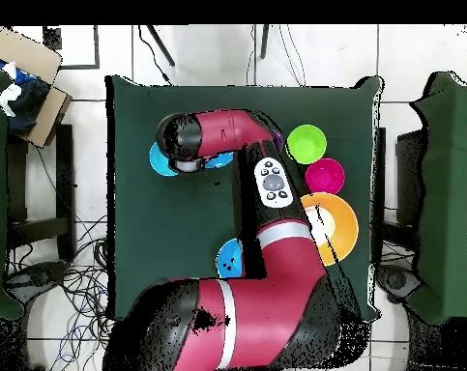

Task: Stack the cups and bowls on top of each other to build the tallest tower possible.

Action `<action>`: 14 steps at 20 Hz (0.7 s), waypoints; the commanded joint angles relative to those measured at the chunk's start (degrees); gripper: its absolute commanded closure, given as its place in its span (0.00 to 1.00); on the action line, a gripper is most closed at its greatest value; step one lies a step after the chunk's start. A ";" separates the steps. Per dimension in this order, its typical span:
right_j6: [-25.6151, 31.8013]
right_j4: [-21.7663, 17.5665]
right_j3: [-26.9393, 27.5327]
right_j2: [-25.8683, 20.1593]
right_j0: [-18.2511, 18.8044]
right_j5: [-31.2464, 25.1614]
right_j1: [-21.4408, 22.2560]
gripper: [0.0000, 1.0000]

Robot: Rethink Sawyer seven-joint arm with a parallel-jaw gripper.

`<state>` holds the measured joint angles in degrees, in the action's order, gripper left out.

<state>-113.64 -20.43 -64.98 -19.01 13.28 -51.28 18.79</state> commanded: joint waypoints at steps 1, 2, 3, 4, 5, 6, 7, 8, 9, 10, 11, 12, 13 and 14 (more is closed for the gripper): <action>4.09 0.17 5.38 -2.75 -1.02 -3.30 -2.21 0.00; 3.85 0.07 4.84 -2.65 -1.03 -2.40 -2.13 0.00; 3.89 -0.10 4.96 -2.51 -1.09 -2.18 -2.16 0.00; 3.60 -0.11 4.79 -2.34 -1.19 -2.02 -2.04 0.00; 3.35 -0.19 5.42 -2.24 -1.49 -2.11 -2.36 0.00; 3.15 -0.22 5.51 -2.14 -1.63 -2.12 -2.37 0.00; 3.19 -0.27 5.87 -2.10 -1.77 -2.36 -2.50 0.00; 3.12 -0.29 6.12 -2.08 -1.87 -2.42 -2.67 0.00; 3.19 -0.33 6.50 -2.12 -1.97 -2.47 -2.92 0.00; 3.07 -0.27 6.74 -2.13 -2.06 -2.58 -3.10 0.00; 3.08 -0.31 7.52 -2.11 -2.20 -2.94 -3.44 0.00; 2.90 -0.23 7.65 -2.08 -2.29 -3.00 -3.51 0.00; 2.82 -0.23 7.60 -2.04 -2.34 -2.86 -3.48 0.00; 2.82 -0.17 7.80 -2.08 -2.35 -2.83 -3.67 0.00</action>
<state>-113.64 -20.43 -61.21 -19.02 12.48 -51.34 16.83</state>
